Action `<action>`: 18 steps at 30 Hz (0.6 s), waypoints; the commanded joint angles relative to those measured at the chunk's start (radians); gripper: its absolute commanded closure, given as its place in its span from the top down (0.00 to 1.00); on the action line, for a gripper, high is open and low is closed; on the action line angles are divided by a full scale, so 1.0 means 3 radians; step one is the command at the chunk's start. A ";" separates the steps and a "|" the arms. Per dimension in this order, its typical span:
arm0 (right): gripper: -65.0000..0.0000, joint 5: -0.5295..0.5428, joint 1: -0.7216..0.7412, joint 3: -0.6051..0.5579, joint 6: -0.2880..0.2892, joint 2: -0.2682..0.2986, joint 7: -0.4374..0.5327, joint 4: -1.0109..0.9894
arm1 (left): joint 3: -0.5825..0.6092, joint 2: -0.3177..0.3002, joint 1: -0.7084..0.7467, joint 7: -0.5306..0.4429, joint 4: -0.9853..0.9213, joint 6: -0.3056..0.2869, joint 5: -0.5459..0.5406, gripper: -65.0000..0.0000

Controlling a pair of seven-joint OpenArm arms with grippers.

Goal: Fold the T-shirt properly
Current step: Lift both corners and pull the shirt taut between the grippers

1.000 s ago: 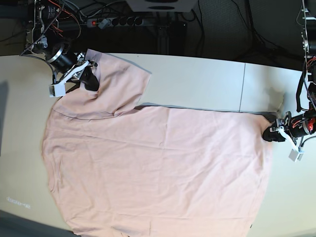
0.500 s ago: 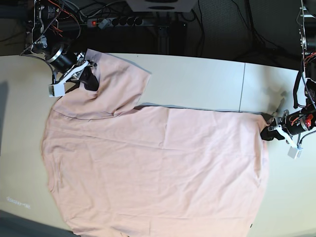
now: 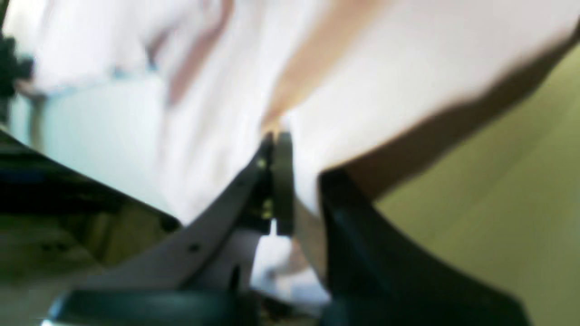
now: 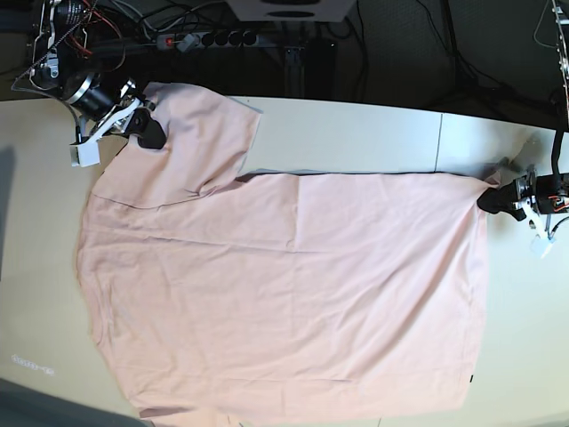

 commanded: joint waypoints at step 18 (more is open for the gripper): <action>0.00 0.0431 -0.0244 0.0539 0.0266 0.0298 -0.0142 0.0764 | -0.0009 -0.0333 -0.0156 0.0125 0.0942 0.0009 -0.0270 0.00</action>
